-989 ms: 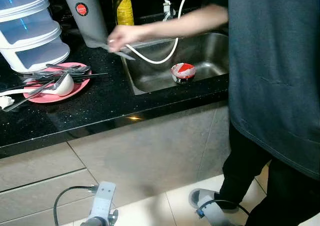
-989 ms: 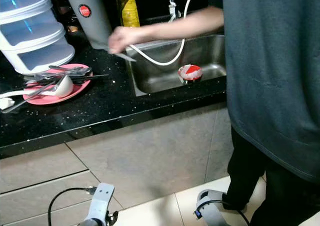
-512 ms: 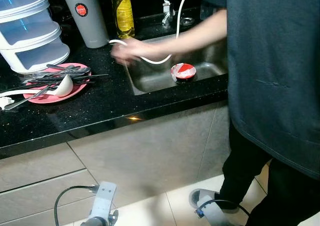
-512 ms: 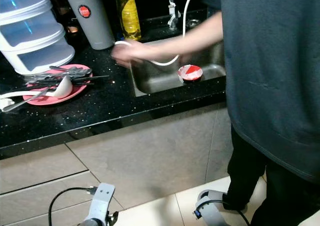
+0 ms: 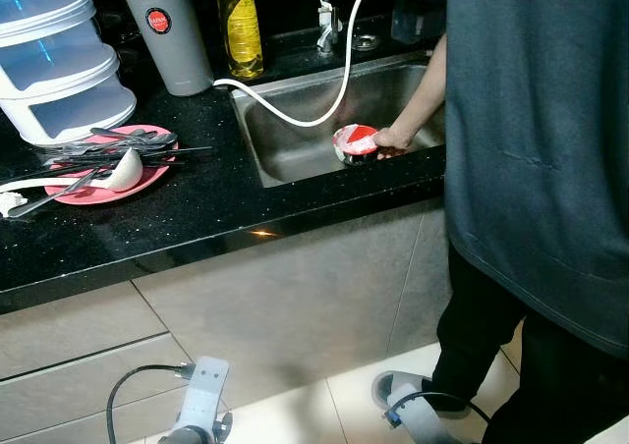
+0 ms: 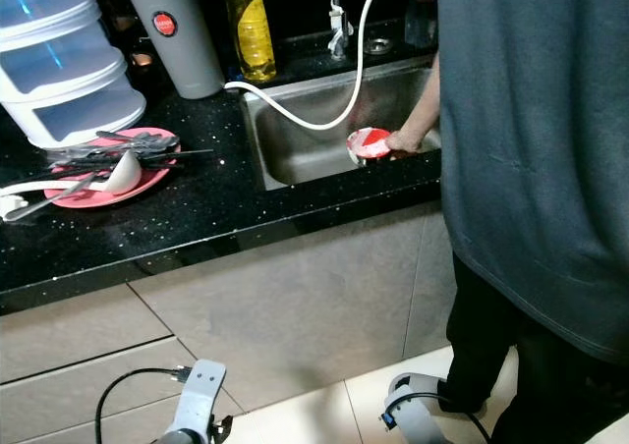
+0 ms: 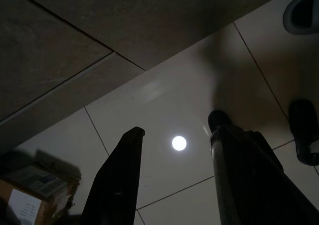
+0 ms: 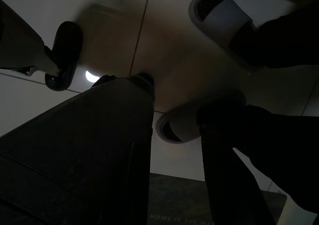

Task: Kitchen organization

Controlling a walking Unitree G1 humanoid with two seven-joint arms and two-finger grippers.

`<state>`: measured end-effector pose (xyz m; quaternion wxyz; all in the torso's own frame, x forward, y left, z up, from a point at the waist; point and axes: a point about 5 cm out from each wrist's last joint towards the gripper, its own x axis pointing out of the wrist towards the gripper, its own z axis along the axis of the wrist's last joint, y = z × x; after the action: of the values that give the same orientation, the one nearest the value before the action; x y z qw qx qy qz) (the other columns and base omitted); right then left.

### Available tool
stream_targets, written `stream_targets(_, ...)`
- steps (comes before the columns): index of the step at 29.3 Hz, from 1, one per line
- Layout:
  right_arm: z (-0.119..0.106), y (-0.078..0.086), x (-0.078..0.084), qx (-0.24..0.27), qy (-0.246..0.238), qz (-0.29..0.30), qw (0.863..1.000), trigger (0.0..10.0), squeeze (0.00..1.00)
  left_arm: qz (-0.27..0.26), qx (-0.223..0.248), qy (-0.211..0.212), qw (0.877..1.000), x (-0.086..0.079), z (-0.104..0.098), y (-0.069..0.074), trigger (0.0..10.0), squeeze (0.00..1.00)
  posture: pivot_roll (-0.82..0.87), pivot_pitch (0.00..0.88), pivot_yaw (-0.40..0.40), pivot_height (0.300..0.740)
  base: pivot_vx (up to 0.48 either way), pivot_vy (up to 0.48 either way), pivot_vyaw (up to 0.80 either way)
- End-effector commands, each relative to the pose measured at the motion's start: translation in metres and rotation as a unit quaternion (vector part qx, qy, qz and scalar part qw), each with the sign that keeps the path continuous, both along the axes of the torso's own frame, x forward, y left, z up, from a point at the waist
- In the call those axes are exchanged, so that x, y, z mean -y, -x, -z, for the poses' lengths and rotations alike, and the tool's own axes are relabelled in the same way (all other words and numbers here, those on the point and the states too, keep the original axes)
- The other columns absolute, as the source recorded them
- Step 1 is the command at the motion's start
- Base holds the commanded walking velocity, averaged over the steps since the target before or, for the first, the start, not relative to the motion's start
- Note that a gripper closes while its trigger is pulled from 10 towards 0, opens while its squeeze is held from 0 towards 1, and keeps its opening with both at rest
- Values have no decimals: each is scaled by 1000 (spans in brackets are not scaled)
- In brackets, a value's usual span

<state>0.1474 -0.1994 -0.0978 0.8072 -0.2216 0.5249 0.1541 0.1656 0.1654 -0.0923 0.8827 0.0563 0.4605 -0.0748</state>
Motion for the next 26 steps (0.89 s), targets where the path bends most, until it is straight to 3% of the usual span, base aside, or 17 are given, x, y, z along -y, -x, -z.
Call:
stream_targets(1, 2, 2, -10, -7, -16, 0, 1000, 10000, 0, -5, -3, -15, 1000, -10, -1, 0, 10000, 0, -23, 0, 140, 740, 0, 0, 0)
stream_targets(26, 2, 1, -8, -8, -11, -5, 1000, 10000, 0, -6, -7, -7, 1000, -5, 2, 5, 10000, 0, -25, 0, 129, 740, 0, 0, 0)
